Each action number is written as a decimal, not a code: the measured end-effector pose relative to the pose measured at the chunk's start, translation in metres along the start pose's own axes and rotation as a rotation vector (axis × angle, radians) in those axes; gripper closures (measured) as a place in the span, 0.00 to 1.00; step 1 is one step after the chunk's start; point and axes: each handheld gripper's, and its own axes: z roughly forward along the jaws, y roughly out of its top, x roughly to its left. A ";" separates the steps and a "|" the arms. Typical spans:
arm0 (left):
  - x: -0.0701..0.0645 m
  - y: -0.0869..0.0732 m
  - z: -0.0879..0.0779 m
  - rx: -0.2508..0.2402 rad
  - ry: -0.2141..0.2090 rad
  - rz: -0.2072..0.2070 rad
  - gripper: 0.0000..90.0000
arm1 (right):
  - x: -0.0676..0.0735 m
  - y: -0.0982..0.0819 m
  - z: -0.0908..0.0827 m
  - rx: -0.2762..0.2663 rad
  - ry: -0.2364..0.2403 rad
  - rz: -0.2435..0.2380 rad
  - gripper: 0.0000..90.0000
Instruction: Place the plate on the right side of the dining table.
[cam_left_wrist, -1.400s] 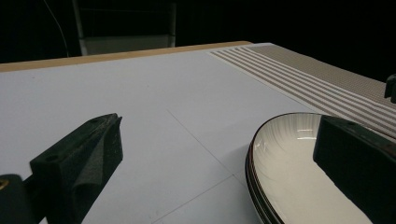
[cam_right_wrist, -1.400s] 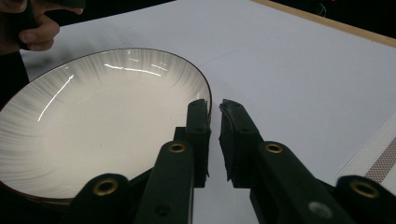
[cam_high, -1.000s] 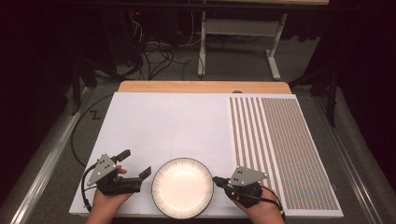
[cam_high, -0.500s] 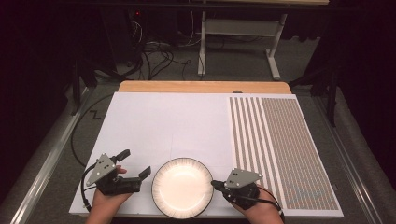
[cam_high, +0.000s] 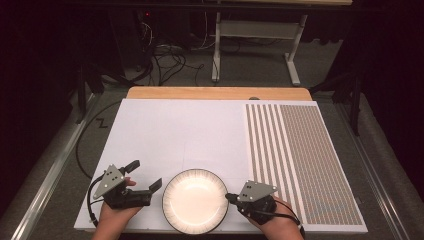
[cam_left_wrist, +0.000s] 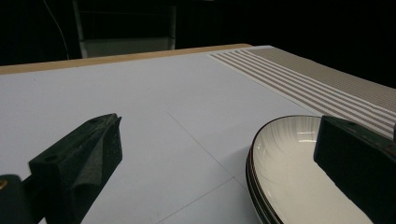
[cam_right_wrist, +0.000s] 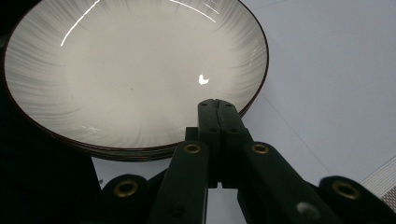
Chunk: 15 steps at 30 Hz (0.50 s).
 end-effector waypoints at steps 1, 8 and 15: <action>0.000 0.000 0.000 0.000 0.000 0.000 0.02 | 0.000 0.000 0.000 0.002 0.000 -0.002 1.00; 0.000 0.000 0.000 0.000 -0.001 0.002 0.02 | 0.001 0.001 0.000 0.011 -0.003 -0.013 1.00; 0.000 0.001 -0.001 -0.004 0.000 0.002 0.02 | 0.002 0.002 0.001 0.017 -0.004 -0.021 1.00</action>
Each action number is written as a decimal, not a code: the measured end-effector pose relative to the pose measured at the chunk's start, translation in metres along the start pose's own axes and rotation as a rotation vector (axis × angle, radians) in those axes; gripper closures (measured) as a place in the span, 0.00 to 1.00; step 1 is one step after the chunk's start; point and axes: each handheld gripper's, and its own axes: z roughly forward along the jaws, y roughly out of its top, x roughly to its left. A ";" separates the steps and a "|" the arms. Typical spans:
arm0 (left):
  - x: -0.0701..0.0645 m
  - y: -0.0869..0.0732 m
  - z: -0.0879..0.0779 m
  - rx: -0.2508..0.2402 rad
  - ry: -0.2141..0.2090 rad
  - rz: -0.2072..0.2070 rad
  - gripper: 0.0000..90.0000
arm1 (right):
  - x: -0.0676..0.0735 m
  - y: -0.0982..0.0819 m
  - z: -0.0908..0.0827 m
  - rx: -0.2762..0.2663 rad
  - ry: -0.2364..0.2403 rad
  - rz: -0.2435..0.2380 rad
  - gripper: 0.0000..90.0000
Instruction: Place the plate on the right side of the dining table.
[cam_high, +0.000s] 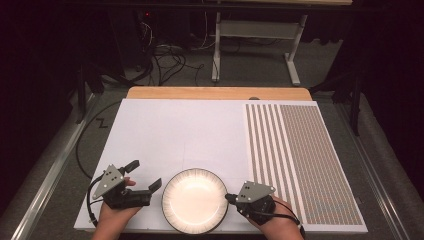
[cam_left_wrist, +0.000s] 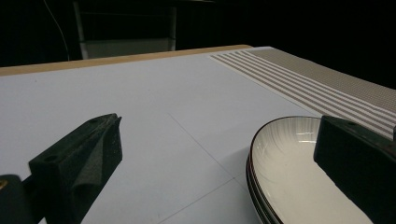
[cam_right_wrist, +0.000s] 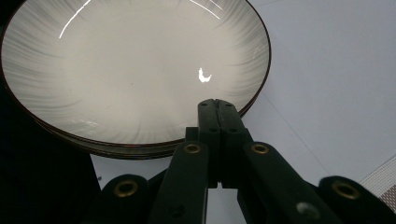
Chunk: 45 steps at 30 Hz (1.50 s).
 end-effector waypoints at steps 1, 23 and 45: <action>0.000 0.000 0.000 0.000 0.000 0.001 0.02 | 0.000 0.000 0.000 0.001 0.000 0.000 1.00; 0.000 0.001 -0.001 -0.005 0.000 -0.003 0.02 | -0.001 0.001 0.001 0.003 0.000 0.003 1.00; 0.001 0.001 -0.002 -0.015 -0.001 -0.005 0.02 | 0.002 0.003 0.006 0.006 0.007 -0.002 1.00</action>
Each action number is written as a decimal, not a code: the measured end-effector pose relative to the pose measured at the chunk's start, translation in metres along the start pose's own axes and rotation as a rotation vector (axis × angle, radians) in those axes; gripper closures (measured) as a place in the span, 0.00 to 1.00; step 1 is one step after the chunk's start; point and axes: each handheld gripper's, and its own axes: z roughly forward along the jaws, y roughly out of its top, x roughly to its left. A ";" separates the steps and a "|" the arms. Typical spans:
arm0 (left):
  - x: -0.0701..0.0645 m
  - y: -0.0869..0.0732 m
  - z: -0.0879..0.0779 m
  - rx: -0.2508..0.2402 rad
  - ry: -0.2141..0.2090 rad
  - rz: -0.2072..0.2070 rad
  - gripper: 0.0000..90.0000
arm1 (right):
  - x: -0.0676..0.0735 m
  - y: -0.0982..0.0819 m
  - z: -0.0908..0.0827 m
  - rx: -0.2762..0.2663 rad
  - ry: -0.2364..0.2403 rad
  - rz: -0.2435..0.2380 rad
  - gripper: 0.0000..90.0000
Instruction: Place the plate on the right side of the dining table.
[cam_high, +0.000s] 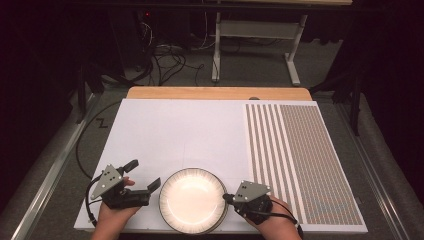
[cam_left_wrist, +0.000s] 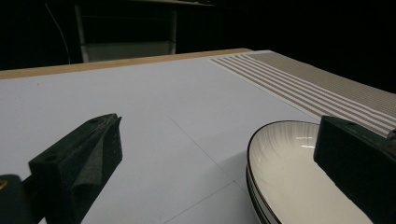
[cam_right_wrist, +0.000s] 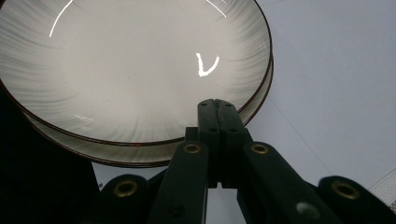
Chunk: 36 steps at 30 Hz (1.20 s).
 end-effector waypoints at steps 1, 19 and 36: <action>0.000 0.000 0.000 -0.003 0.001 -0.001 0.02 | 0.000 0.000 0.000 -0.001 0.002 0.005 1.00; 0.002 0.002 -0.003 -0.018 0.003 -0.015 0.02 | 0.004 0.004 0.009 -0.005 0.048 0.010 1.00; 0.002 0.002 -0.003 -0.017 -0.001 -0.015 0.02 | 0.004 0.004 0.012 -0.014 0.074 0.027 1.00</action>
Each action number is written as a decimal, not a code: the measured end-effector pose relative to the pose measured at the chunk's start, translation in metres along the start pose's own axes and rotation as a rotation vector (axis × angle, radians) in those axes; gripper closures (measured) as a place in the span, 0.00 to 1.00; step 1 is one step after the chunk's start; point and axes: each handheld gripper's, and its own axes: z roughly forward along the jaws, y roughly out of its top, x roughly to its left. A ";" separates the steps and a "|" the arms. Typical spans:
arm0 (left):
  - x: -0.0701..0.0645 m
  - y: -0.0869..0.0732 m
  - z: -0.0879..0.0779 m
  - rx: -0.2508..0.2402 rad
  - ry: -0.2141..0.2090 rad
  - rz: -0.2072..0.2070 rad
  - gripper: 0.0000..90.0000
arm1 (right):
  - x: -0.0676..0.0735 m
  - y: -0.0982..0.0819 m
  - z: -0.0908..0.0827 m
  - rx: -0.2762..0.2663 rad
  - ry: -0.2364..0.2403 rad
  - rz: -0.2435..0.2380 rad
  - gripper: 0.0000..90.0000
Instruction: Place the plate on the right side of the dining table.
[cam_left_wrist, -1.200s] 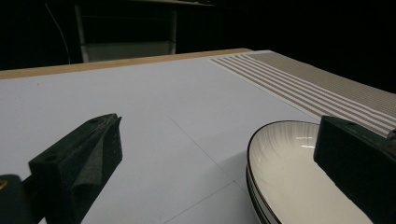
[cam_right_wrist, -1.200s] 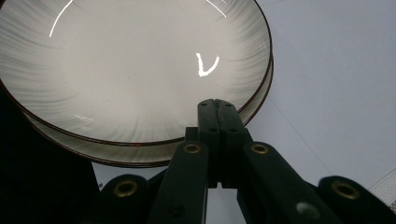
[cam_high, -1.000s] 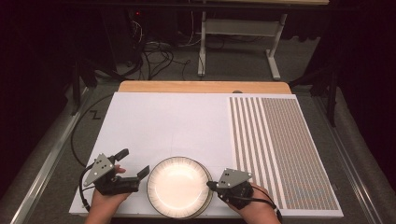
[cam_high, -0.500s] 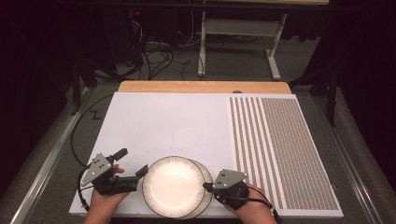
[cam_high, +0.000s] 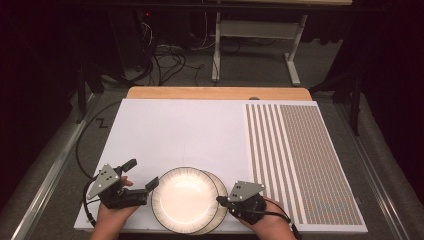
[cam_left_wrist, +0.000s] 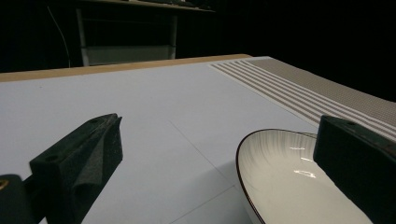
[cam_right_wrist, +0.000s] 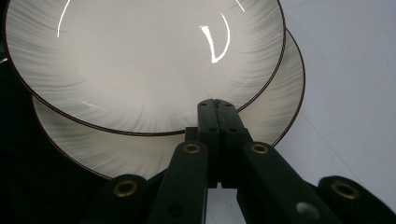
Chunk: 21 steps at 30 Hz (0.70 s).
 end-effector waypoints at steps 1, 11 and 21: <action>0.000 0.000 0.000 0.000 0.000 0.000 0.02 | 0.000 0.000 0.000 -0.001 0.001 -0.004 1.00; 0.000 0.000 0.000 0.001 0.000 0.001 0.02 | -0.001 0.000 0.001 0.002 0.005 -0.005 1.00; 0.001 0.000 -0.001 -0.003 0.000 0.000 0.02 | -0.001 0.000 0.001 0.000 0.005 -0.005 1.00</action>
